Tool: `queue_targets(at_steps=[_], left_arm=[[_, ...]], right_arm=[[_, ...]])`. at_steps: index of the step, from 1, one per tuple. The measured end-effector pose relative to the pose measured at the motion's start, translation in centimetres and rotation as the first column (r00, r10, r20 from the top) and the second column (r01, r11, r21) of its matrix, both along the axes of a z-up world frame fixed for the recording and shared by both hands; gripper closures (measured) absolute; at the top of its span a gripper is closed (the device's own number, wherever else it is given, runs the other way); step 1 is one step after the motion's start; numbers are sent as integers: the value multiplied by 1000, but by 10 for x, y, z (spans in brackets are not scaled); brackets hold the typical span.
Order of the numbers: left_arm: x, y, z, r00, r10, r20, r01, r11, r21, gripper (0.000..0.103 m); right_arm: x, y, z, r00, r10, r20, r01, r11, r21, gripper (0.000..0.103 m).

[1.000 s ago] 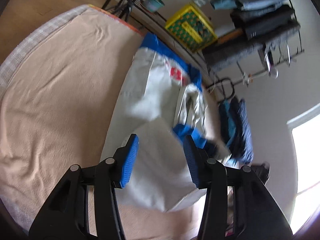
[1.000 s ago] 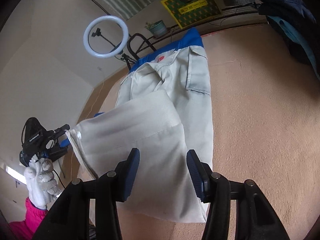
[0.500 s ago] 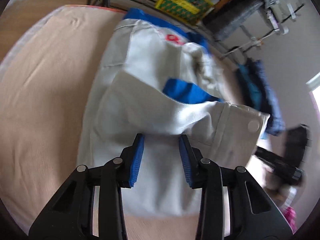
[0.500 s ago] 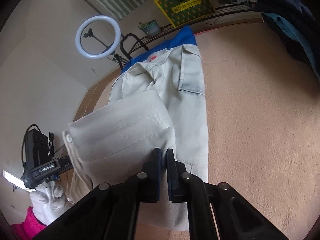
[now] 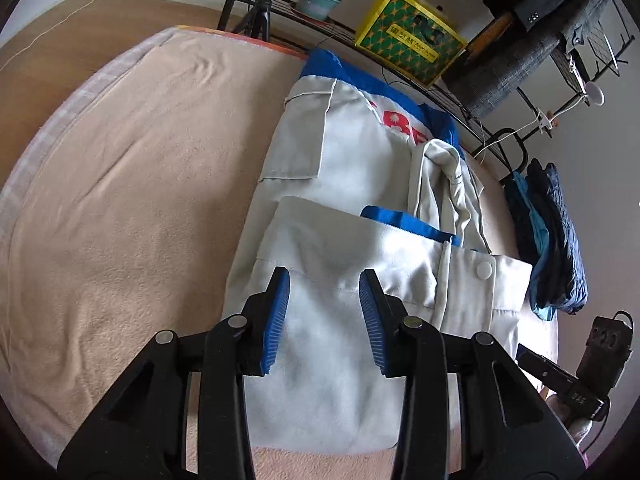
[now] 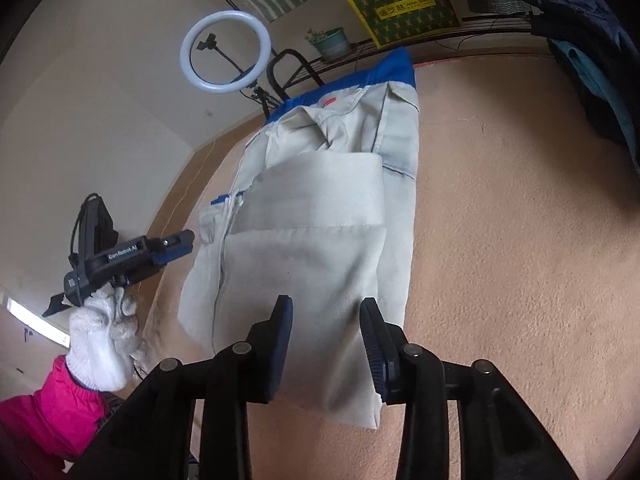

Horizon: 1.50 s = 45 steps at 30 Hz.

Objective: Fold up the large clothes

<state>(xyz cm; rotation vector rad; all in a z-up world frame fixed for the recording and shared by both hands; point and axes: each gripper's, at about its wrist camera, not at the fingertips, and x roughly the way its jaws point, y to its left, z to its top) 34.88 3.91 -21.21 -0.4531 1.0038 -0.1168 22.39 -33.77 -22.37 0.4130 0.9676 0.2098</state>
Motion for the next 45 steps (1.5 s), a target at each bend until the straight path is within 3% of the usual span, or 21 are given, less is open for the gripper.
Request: queue_targets(at_steps=[3, 5, 9, 14, 18, 21, 25, 31, 32, 35, 40, 43, 45], left_arm=[[-2, -5, 0, 1000, -21, -3, 21, 1000, -13, 65], [-4, -13, 4, 999, -45, -3, 45, 998, -33, 65], [-7, -55, 26, 987, -157, 41, 161, 983, -93, 65], [-5, -137, 41, 928, -361, 98, 370, 924, -99, 65], [10, -174, 15, 905, -424, 31, 422, 889, -179, 65], [23, -173, -6, 922, -385, -23, 379, 915, -137, 66], [33, -149, -19, 941, -333, -60, 314, 925, -215, 86], [31, -153, -22, 935, -350, -51, 342, 931, -126, 88], [31, -153, -22, 935, -351, -51, 343, 932, -115, 88], [35, -152, -26, 935, -350, -52, 342, 931, -125, 88], [30, -156, -19, 933, -357, -39, 350, 928, -126, 88], [18, -149, 7, 934, -355, 22, 356, 929, -105, 88], [7, -136, 27, 935, -348, 74, 354, 931, -94, 88]], right_arm=[[-9, -3, -6, 999, 33, -14, -34, 998, -52, 66], [-18, -5, -10, 998, 57, -18, -58, 998, -35, 66], [-30, 2, -12, 994, 108, -6, -108, 993, -36, 66], [-32, 11, -13, 988, 156, 18, -155, 987, -52, 64], [-28, 9, -20, 985, 173, 8, -172, 982, -72, 63], [-26, 2, -25, 984, 180, 11, -180, 983, -32, 63], [-26, 0, -31, 976, 216, -1, -216, 976, 2, 61], [-28, -1, -23, 977, 208, 33, -209, 978, 10, 88], [-30, -3, -18, 983, 180, 45, -182, 983, 24, 97], [-43, -3, 6, 982, 142, 122, -145, 989, 15, 103], [-42, -2, -23, 992, 125, -11, -125, 989, -77, 103], [-42, -4, 0, 992, 118, 36, -114, 989, -90, 98], [-41, -8, 21, 991, 86, 104, -76, 992, -101, 81]])
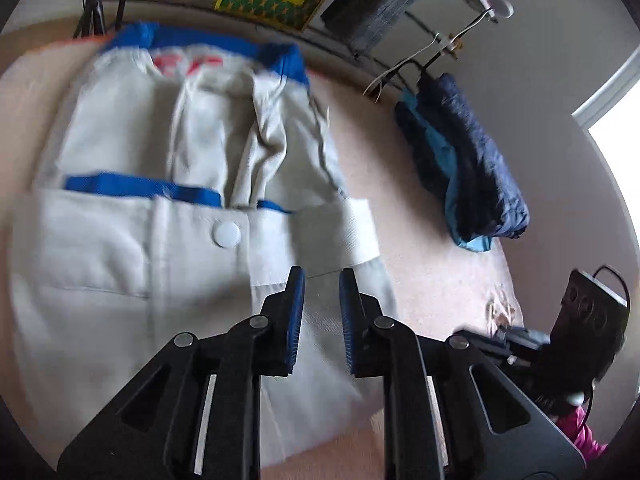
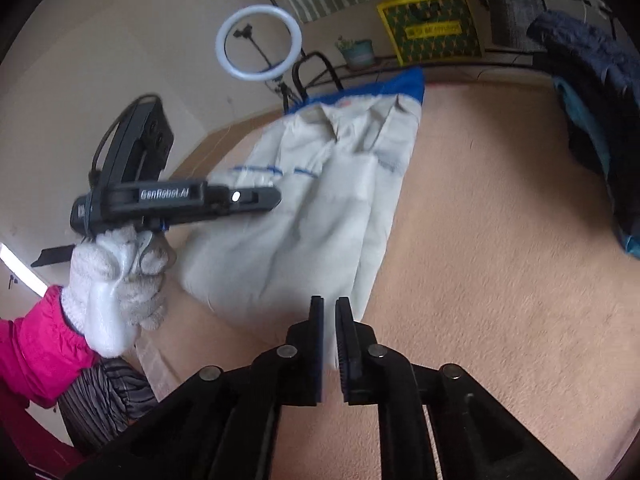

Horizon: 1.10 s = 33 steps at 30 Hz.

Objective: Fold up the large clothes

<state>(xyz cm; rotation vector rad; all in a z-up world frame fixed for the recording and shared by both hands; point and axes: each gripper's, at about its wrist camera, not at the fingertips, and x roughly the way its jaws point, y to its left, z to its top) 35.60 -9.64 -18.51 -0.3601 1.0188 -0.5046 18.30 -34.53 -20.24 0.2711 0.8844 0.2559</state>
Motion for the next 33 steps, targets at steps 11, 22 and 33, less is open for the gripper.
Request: queue_targets(at_steps=[11, 22, 33], left_arm=[[-19, 106, -15, 979, 203, 14, -203, 973, 109, 88], [1, 135, -66, 961, 277, 0, -269, 935, 231, 94], [48, 164, -5, 962, 263, 74, -271, 954, 129, 64]], right_arm=[[65, 58, 11, 994, -15, 108, 23, 998, -66, 71], [93, 43, -39, 992, -104, -76, 85, 972, -219, 74], [97, 10, 14, 976, -213, 40, 216, 967, -131, 60]])
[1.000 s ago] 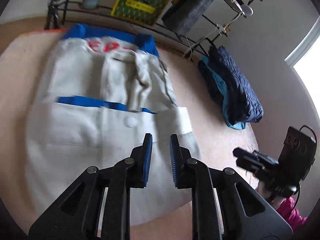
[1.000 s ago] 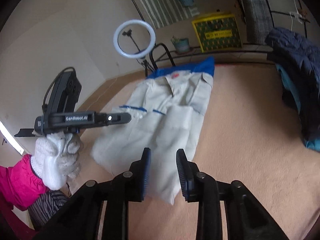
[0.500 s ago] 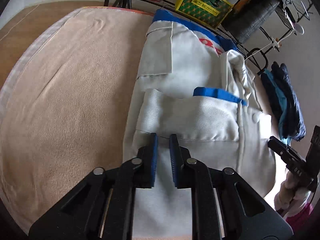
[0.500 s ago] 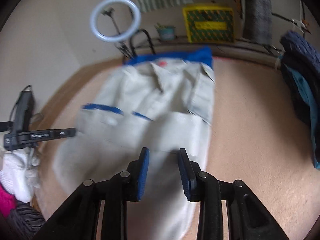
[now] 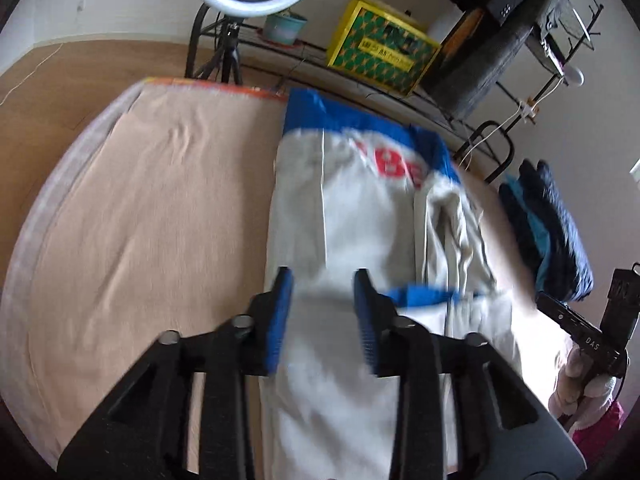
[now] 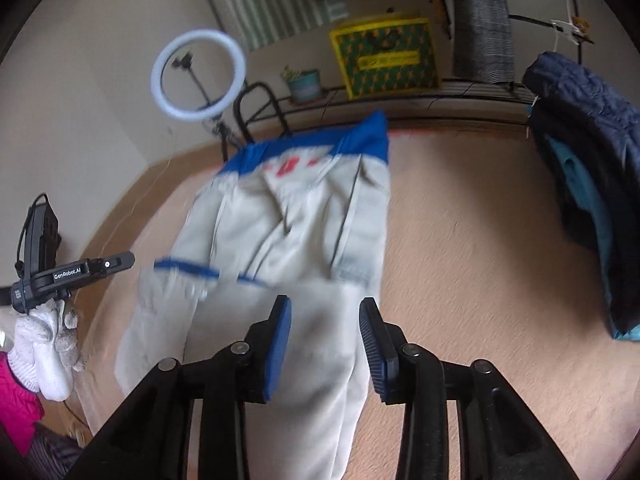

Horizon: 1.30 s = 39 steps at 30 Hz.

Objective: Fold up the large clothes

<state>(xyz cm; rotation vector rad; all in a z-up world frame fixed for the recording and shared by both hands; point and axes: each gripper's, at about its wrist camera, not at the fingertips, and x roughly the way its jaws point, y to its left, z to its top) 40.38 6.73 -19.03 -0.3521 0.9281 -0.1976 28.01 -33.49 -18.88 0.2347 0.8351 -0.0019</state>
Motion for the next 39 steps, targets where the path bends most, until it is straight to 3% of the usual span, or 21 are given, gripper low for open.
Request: queue_targets(at_steps=[2, 5, 10, 15, 22, 33, 39], left_arm=[[20, 10, 1, 1000, 0, -17, -1, 999, -36, 58], [57, 23, -1, 998, -11, -56, 5, 995, -103, 56], [117, 30, -1, 998, -33, -54, 27, 993, -113, 56], [172, 38, -14, 996, -20, -82, 5, 983, -185, 56], [240, 48, -48, 989, 26, -143, -63, 962, -266, 55], [312, 30, -86, 979, -17, -201, -46, 952, -304, 55], [339, 10, -83, 981, -19, -191, -23, 976, -218, 55]], right_arm=[[6, -11, 10, 999, -23, 30, 22, 1000, 16, 53], [22, -27, 21, 998, -42, 45, 40, 998, 43, 51], [68, -55, 34, 999, -14, 47, 11, 998, 61, 51], [122, -77, 29, 1000, -15, 10, 14, 998, 60, 51], [198, -110, 1, 999, -46, -1, 45, 979, 198, 51], [287, -126, -53, 997, -67, -38, 76, 945, 319, 51], [315, -119, -65, 997, -57, -61, 74, 943, 324, 53]])
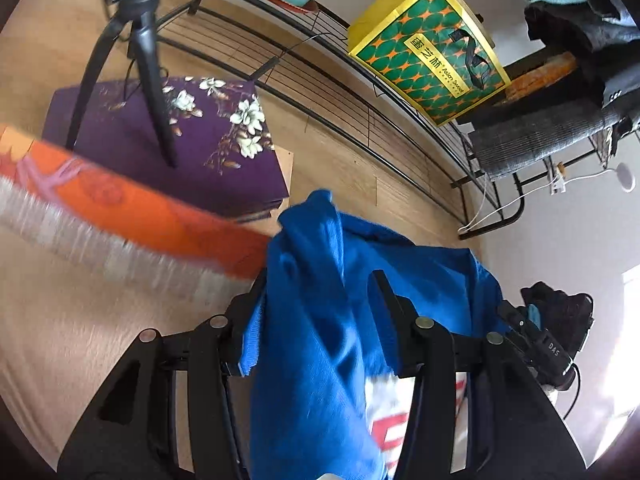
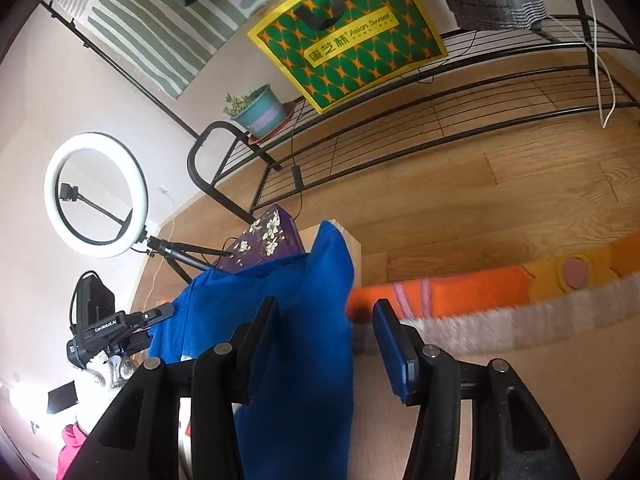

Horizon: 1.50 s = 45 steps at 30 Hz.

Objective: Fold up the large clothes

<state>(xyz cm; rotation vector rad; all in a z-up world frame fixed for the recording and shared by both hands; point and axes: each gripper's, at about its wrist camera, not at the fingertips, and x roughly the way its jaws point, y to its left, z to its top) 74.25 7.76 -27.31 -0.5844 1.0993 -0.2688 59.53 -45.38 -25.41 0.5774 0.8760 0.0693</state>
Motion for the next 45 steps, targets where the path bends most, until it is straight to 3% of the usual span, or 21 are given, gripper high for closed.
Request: queue_targets(at_steps=[4, 5, 7, 10, 13, 18, 27, 35, 45], left_arm=[[9, -12, 3, 1000, -13, 13, 11, 996, 83, 55], [10, -16, 4, 1000, -19, 23, 16, 993, 115, 56], [9, -29, 5, 998, -32, 53, 20, 975, 219, 78], [4, -38, 5, 996, -38, 86, 13, 963, 271, 96], [-4, -37, 11, 990, -26, 140, -12, 964, 265, 100], [-23, -28, 38, 969, 11, 247, -59, 980, 191, 101], [-76, -33, 104, 935, -13, 355, -30, 993, 118, 101], [-162, -31, 162, 905, -32, 425, -7, 996, 92, 101], [-277, -22, 185, 898, -59, 435, 33, 997, 68, 101]], right_arm=[[15, 13, -7, 999, 32, -20, -33, 999, -22, 60], [18, 18, -6, 999, 39, -24, -40, 998, -47, 68], [20, 25, -6, 999, 38, -36, -41, 995, -92, 76], [18, 31, 2, 999, 47, -13, -48, 988, -147, 92], [11, 42, 17, 998, 61, 33, -52, 972, -228, 97], [-3, 54, 46, 989, 79, 123, -40, 955, -294, 99], [-39, 76, 104, 974, 117, 194, -49, 944, -326, 100], [-100, 114, 152, 960, 153, 234, -68, 940, -335, 101], [-202, 157, 176, 956, 178, 233, -100, 945, -312, 101]])
